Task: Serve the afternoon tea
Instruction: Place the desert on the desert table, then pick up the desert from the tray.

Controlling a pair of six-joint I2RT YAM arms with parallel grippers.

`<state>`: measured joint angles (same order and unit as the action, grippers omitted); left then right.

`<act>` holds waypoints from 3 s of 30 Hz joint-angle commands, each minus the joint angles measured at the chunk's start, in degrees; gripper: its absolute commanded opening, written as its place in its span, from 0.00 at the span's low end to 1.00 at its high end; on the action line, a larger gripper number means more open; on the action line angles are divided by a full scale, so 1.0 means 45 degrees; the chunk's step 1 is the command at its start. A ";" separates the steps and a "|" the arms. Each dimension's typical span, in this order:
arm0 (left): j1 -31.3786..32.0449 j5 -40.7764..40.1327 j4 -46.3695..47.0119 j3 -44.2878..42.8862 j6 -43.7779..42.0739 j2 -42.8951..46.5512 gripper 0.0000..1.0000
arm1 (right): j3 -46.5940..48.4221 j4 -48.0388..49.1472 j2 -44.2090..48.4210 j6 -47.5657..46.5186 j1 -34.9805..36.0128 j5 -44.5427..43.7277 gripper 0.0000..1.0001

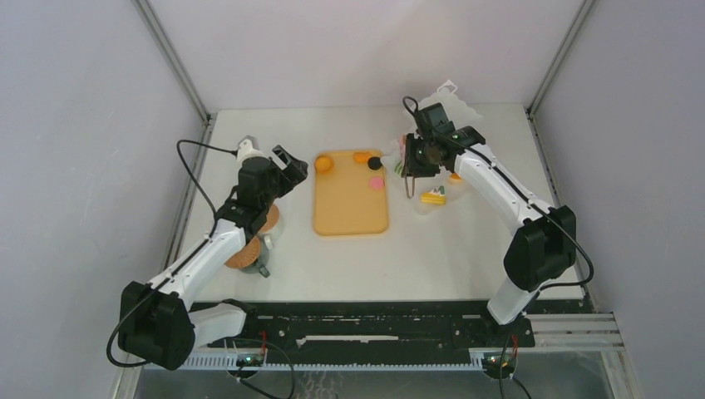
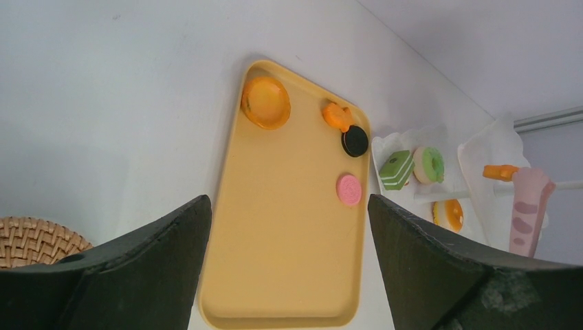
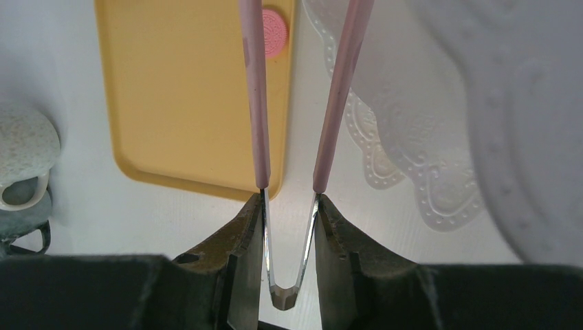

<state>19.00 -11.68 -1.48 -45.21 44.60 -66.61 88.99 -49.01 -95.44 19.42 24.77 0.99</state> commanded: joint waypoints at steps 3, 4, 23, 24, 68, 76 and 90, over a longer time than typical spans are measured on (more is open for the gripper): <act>0.0030 -0.0041 0.0191 -0.0953 -0.0408 -0.0056 0.89 | 0.0595 0.0734 -0.0313 -0.0108 -0.0261 -0.0047 0.16; 0.0029 -0.0043 0.0191 -0.0935 -0.0417 -0.0063 0.88 | 0.0595 0.0721 -0.0344 -0.0040 -0.0267 -0.0146 0.17; -0.0001 0.0113 0.0288 -0.0837 -0.0428 -0.0208 0.88 | -0.0537 0.1261 0.0049 0.1840 0.0215 -0.3479 0.17; -0.0007 0.0128 0.0289 -0.0813 -0.0432 -0.0199 0.88 | -0.0586 0.1326 0.0063 0.1862 0.0200 -0.3575 0.17; -0.0163 0.0074 0.0328 -0.0749 -0.0262 0.0289 0.89 | -0.0985 0.0734 0.1216 0.1683 0.1396 -0.4078 0.44; -0.0161 0.0037 0.0256 -0.0739 -0.0248 0.0413 0.88 | -0.0818 0.0498 0.1454 0.1626 0.2627 -0.4304 0.42; -0.0162 0.0613 -0.0328 -0.1630 0.0047 -0.0660 0.88 | 0.1375 0.0555 -0.1081 0.0003 0.4413 -0.1969 0.40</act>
<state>18.61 -10.00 -3.11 -48.47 43.97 -69.52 89.49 -47.72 -96.12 24.08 43.48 -12.69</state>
